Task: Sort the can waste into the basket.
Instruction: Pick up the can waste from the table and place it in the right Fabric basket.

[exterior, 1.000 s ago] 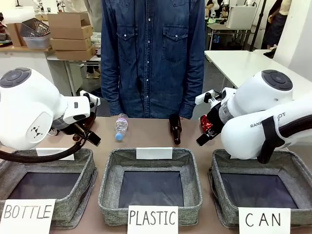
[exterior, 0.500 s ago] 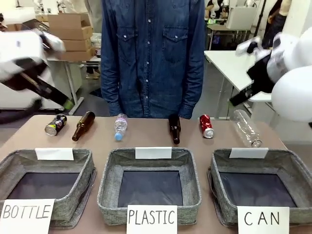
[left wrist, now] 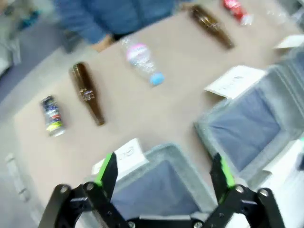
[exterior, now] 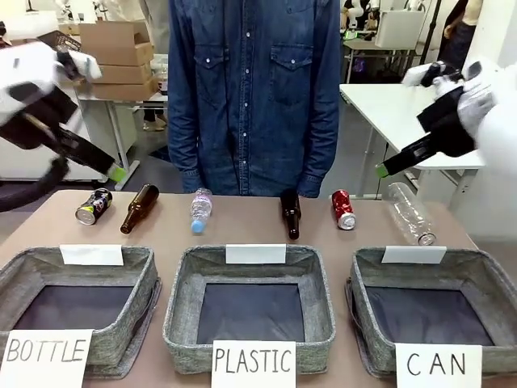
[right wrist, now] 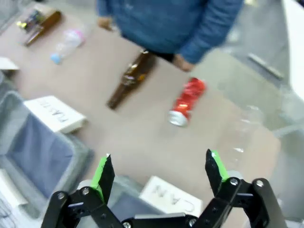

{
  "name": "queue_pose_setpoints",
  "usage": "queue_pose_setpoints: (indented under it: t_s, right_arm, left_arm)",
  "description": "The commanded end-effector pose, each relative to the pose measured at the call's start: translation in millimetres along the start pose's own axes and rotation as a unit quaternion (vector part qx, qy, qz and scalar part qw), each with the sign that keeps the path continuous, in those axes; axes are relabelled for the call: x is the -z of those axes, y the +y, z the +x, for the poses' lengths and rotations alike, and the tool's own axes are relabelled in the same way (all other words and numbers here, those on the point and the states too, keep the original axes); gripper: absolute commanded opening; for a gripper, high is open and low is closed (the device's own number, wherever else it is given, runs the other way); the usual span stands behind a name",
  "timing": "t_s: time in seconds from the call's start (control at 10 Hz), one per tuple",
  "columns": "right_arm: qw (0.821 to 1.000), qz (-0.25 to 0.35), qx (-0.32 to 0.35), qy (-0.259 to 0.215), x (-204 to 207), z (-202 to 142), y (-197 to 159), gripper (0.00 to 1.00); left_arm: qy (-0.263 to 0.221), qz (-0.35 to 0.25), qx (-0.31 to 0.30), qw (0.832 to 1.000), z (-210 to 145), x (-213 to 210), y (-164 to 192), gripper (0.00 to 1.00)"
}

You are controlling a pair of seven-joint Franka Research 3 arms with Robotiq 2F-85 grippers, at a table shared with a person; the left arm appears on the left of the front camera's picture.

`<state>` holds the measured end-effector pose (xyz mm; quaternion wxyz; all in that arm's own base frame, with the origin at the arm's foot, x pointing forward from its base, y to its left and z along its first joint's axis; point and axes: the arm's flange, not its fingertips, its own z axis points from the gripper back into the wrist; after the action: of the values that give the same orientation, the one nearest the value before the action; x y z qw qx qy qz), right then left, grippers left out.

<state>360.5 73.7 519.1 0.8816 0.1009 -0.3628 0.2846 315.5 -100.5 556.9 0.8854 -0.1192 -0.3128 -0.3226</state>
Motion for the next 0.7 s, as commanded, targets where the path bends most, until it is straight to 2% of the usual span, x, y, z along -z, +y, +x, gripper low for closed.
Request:
queue_pose_setpoints:
  t_s: [0.0, 0.1, 0.2, 0.3, 0.4, 0.5, 0.6]
  right_arm:
    - [0.954, 0.27, 0.119, -0.062, -32, -51, -46, 1.0]
    - [0.922, 0.314, 0.217, -0.062, -38, -66, -65, 1.0]
    - [0.889, 0.337, 0.305, -0.052, -42, -78, -84, 1.0]
    - [0.853, 0.352, 0.384, -0.036, -43, -87, -101, 1.0]
    - [0.827, 0.357, 0.433, -0.019, -43, -90, -110, 1.0]
    - [0.814, 0.362, 0.455, -0.017, -44, -89, -114, 1.0]
    - [0.81, 0.364, 0.46, -0.015, -43, -87, -115, 1.0]
  left_arm:
    - [-0.041, -0.232, -0.041, 0.971, -31, -38, 41, 1.0]
    - [-0.075, -0.293, -0.084, 0.95, -50, -41, 60, 1.0]
    - [-0.12, -0.328, -0.136, 0.927, -68, -39, 74, 1.0]
    - [-0.163, -0.349, -0.188, 0.903, -86, -36, 86, 1.0]
    - [-0.186, -0.355, -0.229, 0.887, -99, -34, 97, 1.0]
    - [-0.195, -0.351, -0.259, 0.878, -110, -33, 107, 1.0]
    - [-0.195, -0.344, -0.279, 0.875, -119, -34, 115, 1.0]
